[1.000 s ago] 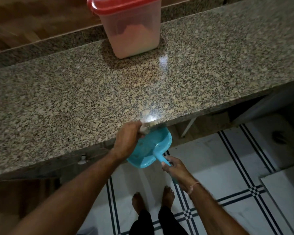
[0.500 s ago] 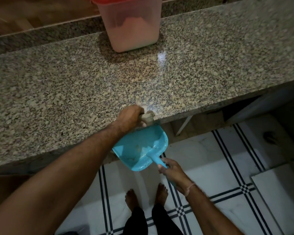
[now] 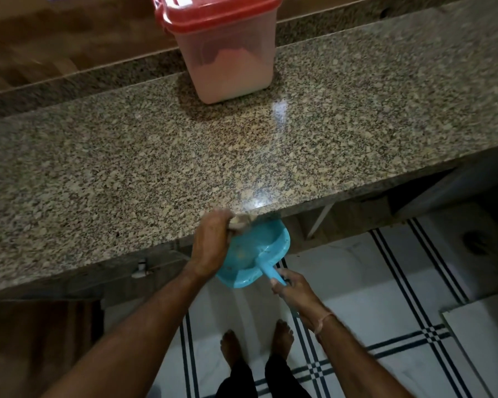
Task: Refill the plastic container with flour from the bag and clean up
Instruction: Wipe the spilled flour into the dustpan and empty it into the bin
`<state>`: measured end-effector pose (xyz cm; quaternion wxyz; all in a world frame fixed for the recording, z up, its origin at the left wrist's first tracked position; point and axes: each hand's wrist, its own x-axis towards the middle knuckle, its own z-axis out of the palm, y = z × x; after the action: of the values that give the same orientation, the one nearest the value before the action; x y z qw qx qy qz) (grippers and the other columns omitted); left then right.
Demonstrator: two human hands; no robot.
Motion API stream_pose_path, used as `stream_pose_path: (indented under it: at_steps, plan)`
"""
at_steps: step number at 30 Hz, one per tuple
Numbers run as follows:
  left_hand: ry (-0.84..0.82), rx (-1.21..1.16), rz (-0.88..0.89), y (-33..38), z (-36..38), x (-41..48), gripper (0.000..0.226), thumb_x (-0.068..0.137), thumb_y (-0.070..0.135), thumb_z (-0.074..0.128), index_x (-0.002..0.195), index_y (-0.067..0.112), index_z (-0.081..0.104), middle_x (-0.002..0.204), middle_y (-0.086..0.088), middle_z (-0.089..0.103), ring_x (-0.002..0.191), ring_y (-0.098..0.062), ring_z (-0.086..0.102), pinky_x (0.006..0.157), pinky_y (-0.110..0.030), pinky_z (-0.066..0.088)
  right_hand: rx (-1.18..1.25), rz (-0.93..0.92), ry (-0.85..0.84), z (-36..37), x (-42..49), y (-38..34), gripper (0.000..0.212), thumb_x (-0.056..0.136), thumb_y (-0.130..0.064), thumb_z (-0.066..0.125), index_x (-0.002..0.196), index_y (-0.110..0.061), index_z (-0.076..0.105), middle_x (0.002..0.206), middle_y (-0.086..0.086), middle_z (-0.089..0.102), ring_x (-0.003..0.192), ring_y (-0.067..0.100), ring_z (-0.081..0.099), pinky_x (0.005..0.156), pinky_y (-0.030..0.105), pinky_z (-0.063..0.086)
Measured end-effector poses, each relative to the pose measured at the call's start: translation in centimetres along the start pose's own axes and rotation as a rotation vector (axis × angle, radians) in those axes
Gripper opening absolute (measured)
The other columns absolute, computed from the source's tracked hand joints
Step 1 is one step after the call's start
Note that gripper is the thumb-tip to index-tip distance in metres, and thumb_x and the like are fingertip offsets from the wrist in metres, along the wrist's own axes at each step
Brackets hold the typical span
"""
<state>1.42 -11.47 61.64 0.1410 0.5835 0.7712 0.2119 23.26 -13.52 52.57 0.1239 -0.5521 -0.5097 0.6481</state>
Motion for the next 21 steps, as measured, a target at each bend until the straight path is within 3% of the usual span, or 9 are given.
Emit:
stream_pose_path:
  at_steps: [3,5,7,9,13,15,18,21]
  plan:
    - [0.023,-0.147,-0.129,-0.5,-0.9,2.6,0.002,0.093,0.019,0.072,0.093,0.018,0.073,0.09,0.004,0.069,0.078,-0.005,0.063,0.064,-0.023,0.053,0.012,0.018,-0.024,0.1,-0.2,0.1,0.019,0.1,-0.012,0.06,0.117,-0.008,0.068,0.093,0.002,0.061,0.083,0.01,0.058,0.068,0.015,0.048]
    - [-0.107,-0.199,-0.192,-0.8,-0.6,4.4,0.023,0.085,0.027,0.08,0.104,0.016,0.076,0.097,-0.001,0.075,0.083,-0.011,0.067,0.072,-0.029,0.056,0.004,0.032,-0.044,0.3,-0.5,0.0,0.02,0.101,-0.014,0.059,0.118,-0.012,0.067,0.096,0.001,0.062,0.086,0.01,0.059,0.068,0.013,0.049]
    - [-0.178,-0.138,-0.219,-1.0,0.1,5.2,0.035,0.078,0.029,0.086,0.108,0.013,0.077,0.098,-0.003,0.076,0.086,-0.015,0.066,0.071,-0.025,0.048,-0.006,0.042,-0.064,0.4,-0.8,0.0,0.02,0.101,-0.016,0.059,0.119,-0.013,0.067,0.097,0.002,0.063,0.088,0.011,0.059,0.069,0.014,0.049]
    - [-0.165,-0.136,-0.242,-1.1,0.3,4.4,0.031,0.077,0.025,0.088,0.103,0.012,0.076,0.092,0.001,0.072,0.084,-0.014,0.062,0.065,-0.02,0.039,-0.032,0.046,-0.081,0.7,-1.2,0.0,0.019,0.101,-0.017,0.059,0.118,-0.014,0.067,0.098,0.003,0.063,0.091,0.013,0.06,0.074,0.019,0.05]
    - [-0.089,-0.216,-0.223,-2.3,-0.4,-0.2,0.014,0.077,0.02,0.087,0.086,0.017,0.076,0.082,0.005,0.071,0.079,-0.011,0.064,0.058,-0.011,0.033,-0.087,0.036,-0.105,2.0,-2.2,0.1,0.017,0.101,-0.015,0.06,0.115,-0.01,0.068,0.094,0.004,0.064,0.091,0.018,0.061,0.076,0.022,0.049]
    - [-0.069,-0.277,-0.278,-4.3,-0.6,-3.5,0.019,0.075,0.021,0.087,0.079,0.023,0.069,0.075,0.008,0.066,0.073,-0.008,0.061,0.058,-0.012,0.034,-0.134,0.042,-0.131,3.4,-2.9,-0.1,0.018,0.101,-0.016,0.06,0.116,-0.01,0.067,0.096,0.004,0.065,0.091,0.016,0.062,0.075,0.02,0.05]
    - [0.022,-0.364,-0.492,-8.4,-1.0,-9.0,0.025,0.073,0.028,0.088,0.074,0.019,0.065,0.07,0.005,0.063,0.068,-0.013,0.06,0.056,-0.025,0.04,-0.209,0.053,-0.199,6.4,-4.3,-0.4,0.013,0.101,-0.019,0.06,0.112,-0.02,0.068,0.101,0.005,0.066,0.09,0.012,0.063,0.072,0.019,0.05]
    - [0.2,-0.507,-0.744,-12.9,-1.4,-15.8,0.036,0.077,0.026,0.088,0.066,0.017,0.054,0.058,0.01,0.05,0.055,-0.009,0.048,0.046,-0.016,0.031,-0.285,0.041,-0.28,10.4,-6.0,-0.6,0.012,0.101,-0.018,0.06,0.103,-0.027,0.068,0.095,0.004,0.068,0.084,0.01,0.063,0.071,0.019,0.051]
